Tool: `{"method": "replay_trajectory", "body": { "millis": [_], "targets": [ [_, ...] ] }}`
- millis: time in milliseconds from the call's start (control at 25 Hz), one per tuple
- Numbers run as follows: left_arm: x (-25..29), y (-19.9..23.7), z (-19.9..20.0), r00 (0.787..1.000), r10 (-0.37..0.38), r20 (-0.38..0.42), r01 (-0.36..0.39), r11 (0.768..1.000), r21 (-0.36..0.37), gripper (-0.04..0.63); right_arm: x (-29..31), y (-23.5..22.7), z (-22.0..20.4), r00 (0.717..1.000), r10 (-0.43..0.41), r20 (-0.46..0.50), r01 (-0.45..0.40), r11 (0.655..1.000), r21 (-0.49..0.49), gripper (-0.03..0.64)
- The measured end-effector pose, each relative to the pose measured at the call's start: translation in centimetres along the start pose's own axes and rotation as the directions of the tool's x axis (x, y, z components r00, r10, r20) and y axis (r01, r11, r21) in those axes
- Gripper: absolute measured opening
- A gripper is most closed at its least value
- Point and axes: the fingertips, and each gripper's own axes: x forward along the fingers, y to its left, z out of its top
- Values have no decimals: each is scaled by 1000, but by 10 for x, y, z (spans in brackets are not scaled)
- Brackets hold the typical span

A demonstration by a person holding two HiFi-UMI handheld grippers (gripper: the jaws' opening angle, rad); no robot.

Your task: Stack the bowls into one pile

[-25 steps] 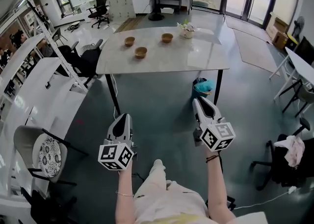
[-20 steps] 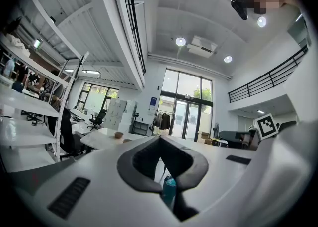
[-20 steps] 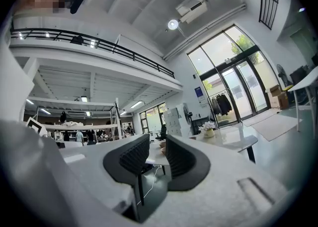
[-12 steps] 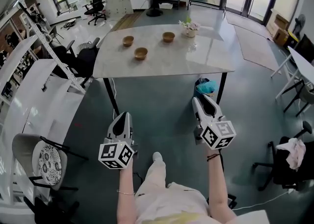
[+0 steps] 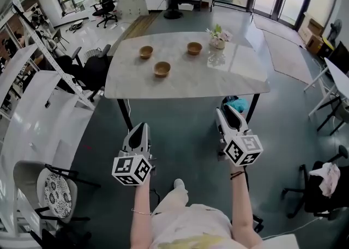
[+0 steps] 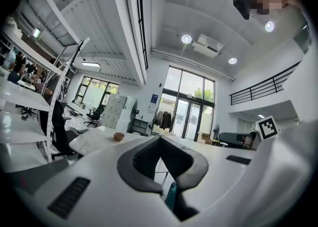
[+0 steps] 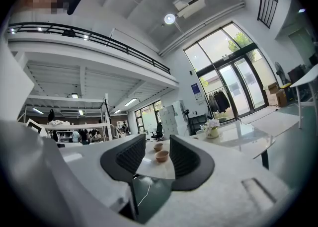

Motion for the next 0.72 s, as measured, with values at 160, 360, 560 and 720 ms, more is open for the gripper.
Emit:
{"method": "replay_trajectory", "body": {
  "millis": [160, 360, 560, 720],
  "targets": [
    [27, 20, 7, 1000, -11, 0, 11, 1000, 2, 0, 36, -3, -1, 1000, 2, -6, -2, 999, 43, 135],
    [50, 41, 9, 1000, -18, -6, 18, 1000, 9, 0, 67, -5, -8, 1000, 1, -12, 0, 999, 46, 135],
    [66, 57, 2, 1000, -17, -19, 17, 1000, 1, 0, 91, -10, -15, 1000, 2, -16, -1, 999, 54, 135],
    [77, 67, -5, 999, -15, -44, 14, 1000, -10, 0, 106, -15, -22, 1000, -3, -31, 5, 998, 70, 135]
  ]
}}
